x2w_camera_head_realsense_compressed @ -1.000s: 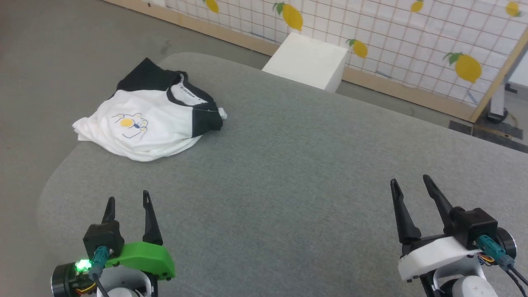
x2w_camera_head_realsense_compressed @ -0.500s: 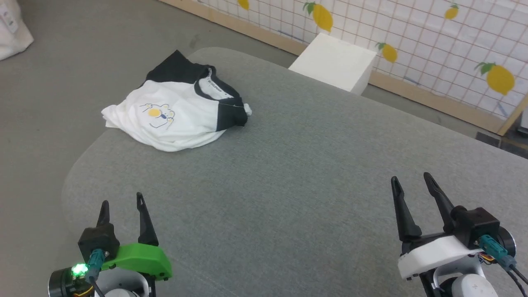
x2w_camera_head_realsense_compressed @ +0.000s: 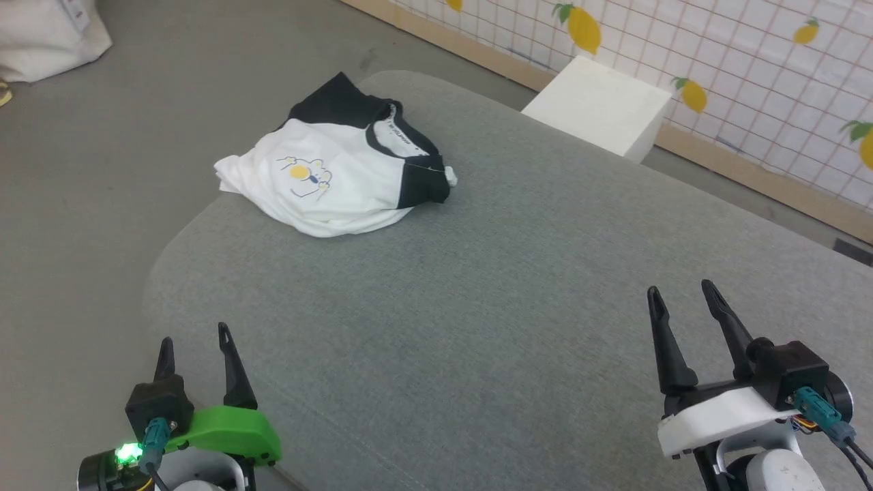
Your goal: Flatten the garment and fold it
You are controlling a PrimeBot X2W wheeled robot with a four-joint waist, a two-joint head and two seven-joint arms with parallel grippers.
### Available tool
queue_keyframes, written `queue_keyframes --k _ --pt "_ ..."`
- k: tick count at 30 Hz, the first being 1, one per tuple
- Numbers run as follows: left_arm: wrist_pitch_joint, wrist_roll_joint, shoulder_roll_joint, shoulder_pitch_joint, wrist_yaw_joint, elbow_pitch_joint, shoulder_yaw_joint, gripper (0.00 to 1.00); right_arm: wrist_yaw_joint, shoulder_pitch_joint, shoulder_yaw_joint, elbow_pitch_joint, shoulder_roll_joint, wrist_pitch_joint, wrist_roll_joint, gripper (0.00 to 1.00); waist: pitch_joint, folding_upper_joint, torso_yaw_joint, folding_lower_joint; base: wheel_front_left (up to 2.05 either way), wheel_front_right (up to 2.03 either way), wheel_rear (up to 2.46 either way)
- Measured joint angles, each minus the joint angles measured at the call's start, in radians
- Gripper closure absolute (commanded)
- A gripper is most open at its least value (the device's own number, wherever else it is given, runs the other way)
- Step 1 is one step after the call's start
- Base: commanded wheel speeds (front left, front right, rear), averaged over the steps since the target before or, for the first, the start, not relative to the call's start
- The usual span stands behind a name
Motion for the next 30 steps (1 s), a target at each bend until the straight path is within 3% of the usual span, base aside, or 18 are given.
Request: queue_keyframes --k 13,18,25,27,28,30 --pt "-0.018 -0.041 0.015 -0.010 0.023 0.013 -0.005 0.00 0.000 -0.006 -0.006 0.003 0.000 -0.010 0.009 0.00 0.004 0.0000 0.050 0.0000 0.00 0.00 0.00" --pt "0.011 -0.070 0.021 -0.110 -0.025 0.052 -0.010 0.00 0.000 -0.006 -0.015 -0.015 0.001 0.003 0.002 0.00 0.024 0.0000 0.052 0.0000 -0.02 -0.02 -0.02" --pt "0.106 -0.182 0.036 -0.391 -0.115 0.196 0.015 0.00 0.000 -0.090 0.009 -0.117 0.001 0.087 -0.088 0.00 0.112 0.0000 0.041 0.0000 0.00 0.00 0.00" --pt "0.135 -0.208 0.048 -0.468 -0.140 0.244 0.026 0.00 0.000 -0.123 0.019 -0.147 0.002 0.109 -0.113 0.00 0.147 0.0000 0.034 0.0000 0.00 0.00 0.00" --pt "0.190 -0.249 0.081 -0.589 -0.181 0.333 0.043 0.00 0.000 -0.170 0.028 -0.190 0.002 0.137 -0.151 0.00 0.215 0.0000 0.017 0.0001 0.00 0.00 0.00" --pt "0.229 -0.266 0.109 -0.651 -0.206 0.381 0.052 0.00 0.000 -0.194 0.032 -0.211 0.002 0.149 -0.170 0.00 0.260 0.0000 0.003 0.0001 0.00 0.00 0.00"
